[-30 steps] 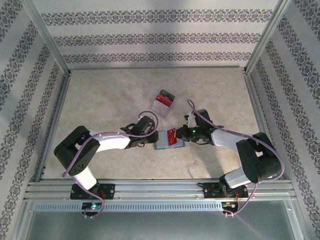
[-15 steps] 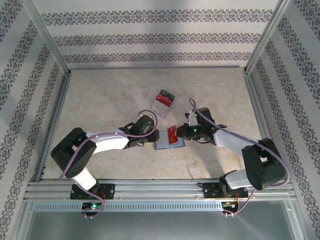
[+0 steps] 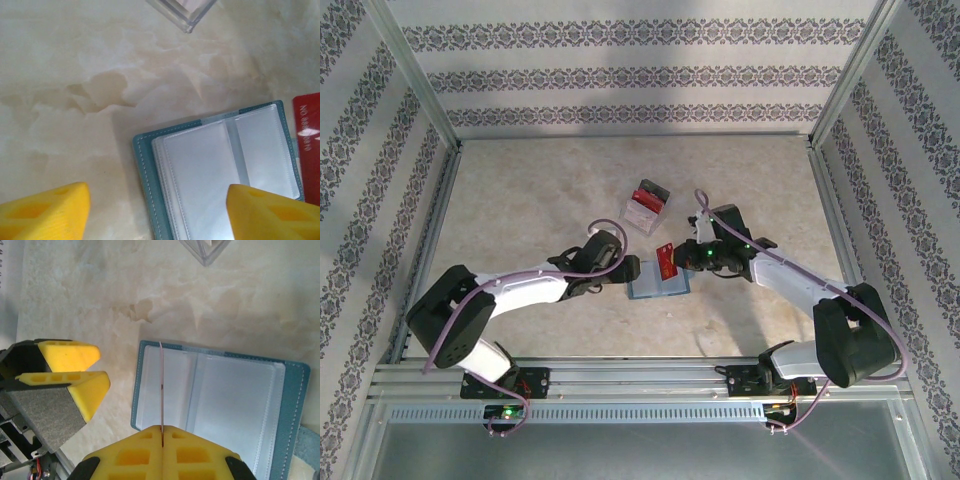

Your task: Take the credit cards out of the card holder

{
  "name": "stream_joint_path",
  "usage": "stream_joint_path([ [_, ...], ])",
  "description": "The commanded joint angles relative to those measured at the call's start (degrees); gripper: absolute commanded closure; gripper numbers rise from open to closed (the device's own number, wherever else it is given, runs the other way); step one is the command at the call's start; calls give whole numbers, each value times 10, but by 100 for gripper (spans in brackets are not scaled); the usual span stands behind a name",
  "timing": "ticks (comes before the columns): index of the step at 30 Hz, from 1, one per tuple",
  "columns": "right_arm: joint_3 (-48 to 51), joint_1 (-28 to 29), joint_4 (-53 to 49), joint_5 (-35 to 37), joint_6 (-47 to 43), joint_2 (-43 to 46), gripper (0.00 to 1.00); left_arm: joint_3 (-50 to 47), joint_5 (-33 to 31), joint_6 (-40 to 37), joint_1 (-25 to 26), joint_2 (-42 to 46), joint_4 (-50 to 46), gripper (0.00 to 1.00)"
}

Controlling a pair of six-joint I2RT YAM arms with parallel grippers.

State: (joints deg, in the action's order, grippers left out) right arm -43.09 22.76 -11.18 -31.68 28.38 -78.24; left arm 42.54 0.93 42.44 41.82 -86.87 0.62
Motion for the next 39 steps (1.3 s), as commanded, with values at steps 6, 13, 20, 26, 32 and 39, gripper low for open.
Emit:
stream_joint_path([
  [6, -119, 6, -101, 37, -100, -60, 96, -17, -41, -4, -16, 44, -34, 14],
  [13, -250, 7, -187, 72, -184, -136, 96, -23, -44, -2, -22, 54, -39, 0],
  [20, -393, 8, -260, 106, -271, -219, 97, -26, -49, -2, -24, 65, -52, 1],
  [26, -497, 14, -311, 135, -350, -287, 97, -31, -59, -6, -25, 78, -64, 1],
  [32, -564, 17, -332, 155, -388, -343, 97, -39, -61, -11, -27, 91, -71, 1],
  [39, -637, 18, -360, 171, -419, -400, 98, -36, -60, -17, -28, 94, -76, 1],
])
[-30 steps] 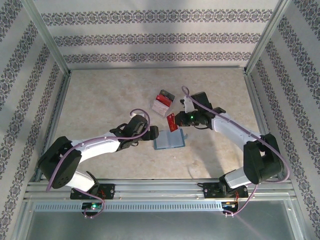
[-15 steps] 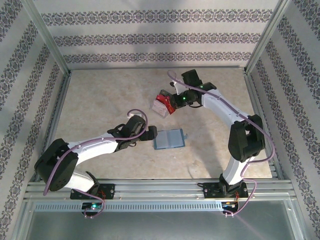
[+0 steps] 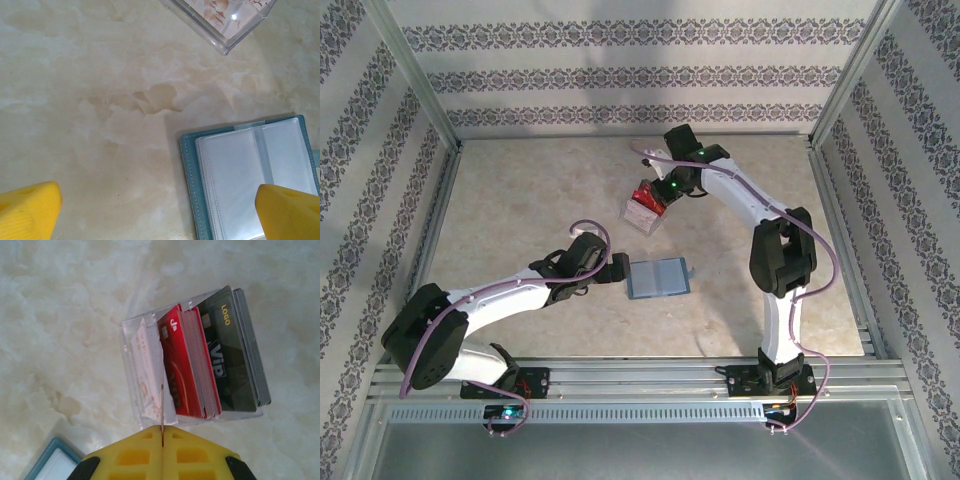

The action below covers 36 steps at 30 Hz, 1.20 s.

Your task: Take the credit cards out of the card holder

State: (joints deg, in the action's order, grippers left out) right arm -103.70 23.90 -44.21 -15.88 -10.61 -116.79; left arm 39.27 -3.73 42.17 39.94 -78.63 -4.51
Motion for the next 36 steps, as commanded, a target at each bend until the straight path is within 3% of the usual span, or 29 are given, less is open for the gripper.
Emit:
stream_joint_path([
  [1, -39, 7, -34, 12, -33, -20, 98, -4, -15, -14, -9, 12, -25, 1],
  [23, -184, 9, -110, 32, -83, -129, 98, -6, -32, -17, -15, 25, -42, 1],
  [36, -210, 9, -135, 46, -99, -158, 97, -8, -32, -15, -16, 31, -44, 1],
])
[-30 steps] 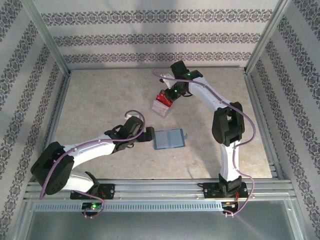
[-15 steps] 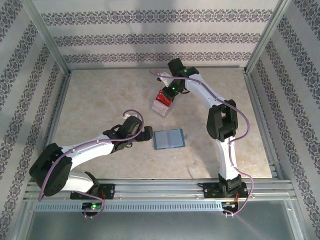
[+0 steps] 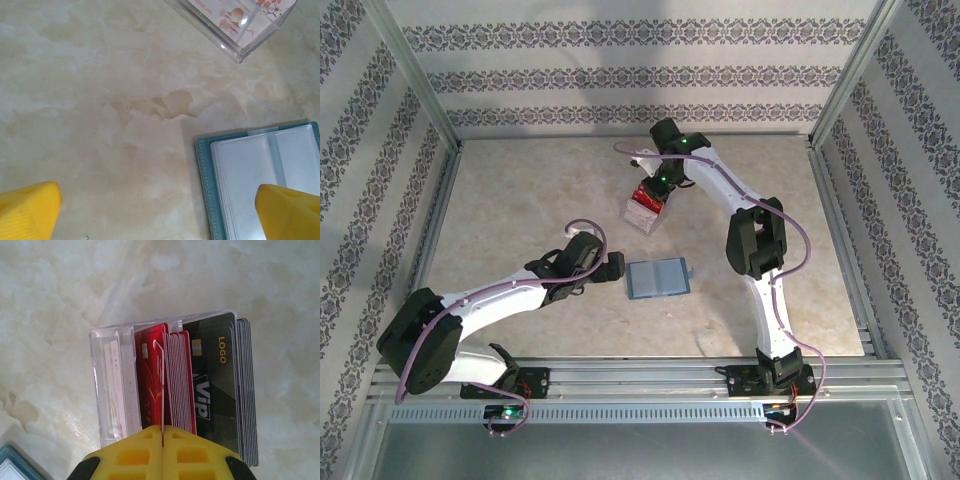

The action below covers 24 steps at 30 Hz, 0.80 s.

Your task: Take the credit cards out of the card holder

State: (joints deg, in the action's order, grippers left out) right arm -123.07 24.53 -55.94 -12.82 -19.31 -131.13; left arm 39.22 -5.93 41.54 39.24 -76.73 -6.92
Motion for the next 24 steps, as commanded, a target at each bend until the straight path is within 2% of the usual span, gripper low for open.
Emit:
stream_joint_path([
  [1, -16, 3, -19, 17, -13, -16, 96, -7, -10, -9, -9, 12, -20, 1],
  [11, -29, 9, -32, 37, -12, -18, 86, -3, -6, -9, -9, 4, -19, 1],
  [19, -12, 15, -25, 40, -3, 24, 83, -4, -5, -9, -9, 5, -18, 1],
  [24, 32, 18, -2, 41, 23, 74, 82, -6, -5, -7, -10, 5, -14, 1],
])
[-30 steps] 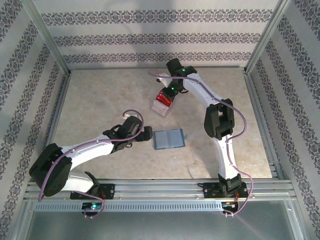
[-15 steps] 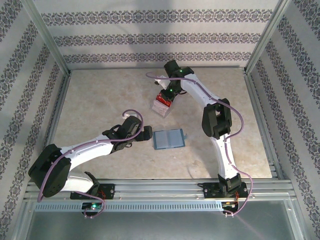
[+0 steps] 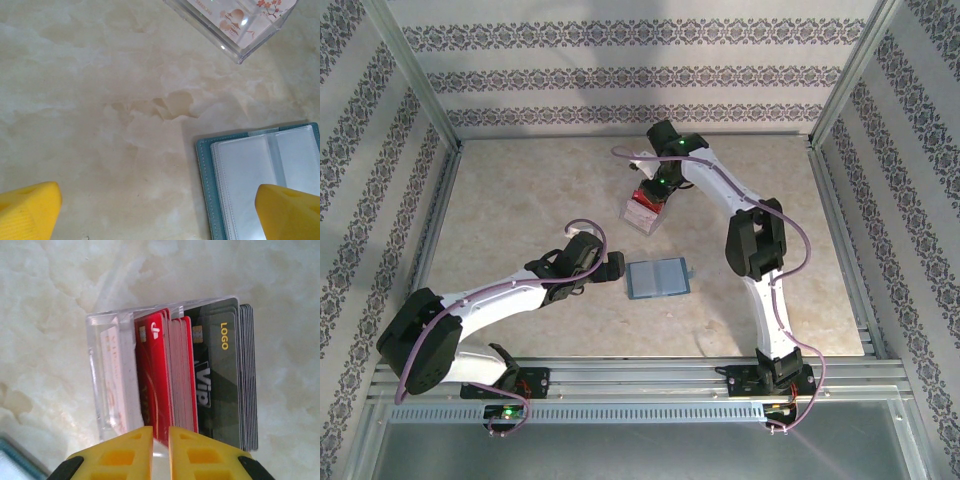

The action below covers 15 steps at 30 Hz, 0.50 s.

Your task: Take the credit cards out of the card holder

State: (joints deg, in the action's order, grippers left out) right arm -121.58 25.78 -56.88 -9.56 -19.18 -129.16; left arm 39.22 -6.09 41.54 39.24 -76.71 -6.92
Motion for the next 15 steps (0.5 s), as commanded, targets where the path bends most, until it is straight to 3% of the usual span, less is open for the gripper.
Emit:
stream_joint_path([
  [1, 31, 7, 13, 7, 27, 66, 81, -6, -5, -7, -10, 5, -14, 1],
  [9, 182, 16, 81, 12, 112, 187, 76, -14, -16, 4, -10, 11, -2, 1],
  [15, 307, 43, 109, 70, 192, 280, 71, -30, -43, 20, -11, 33, 5, 1],
])
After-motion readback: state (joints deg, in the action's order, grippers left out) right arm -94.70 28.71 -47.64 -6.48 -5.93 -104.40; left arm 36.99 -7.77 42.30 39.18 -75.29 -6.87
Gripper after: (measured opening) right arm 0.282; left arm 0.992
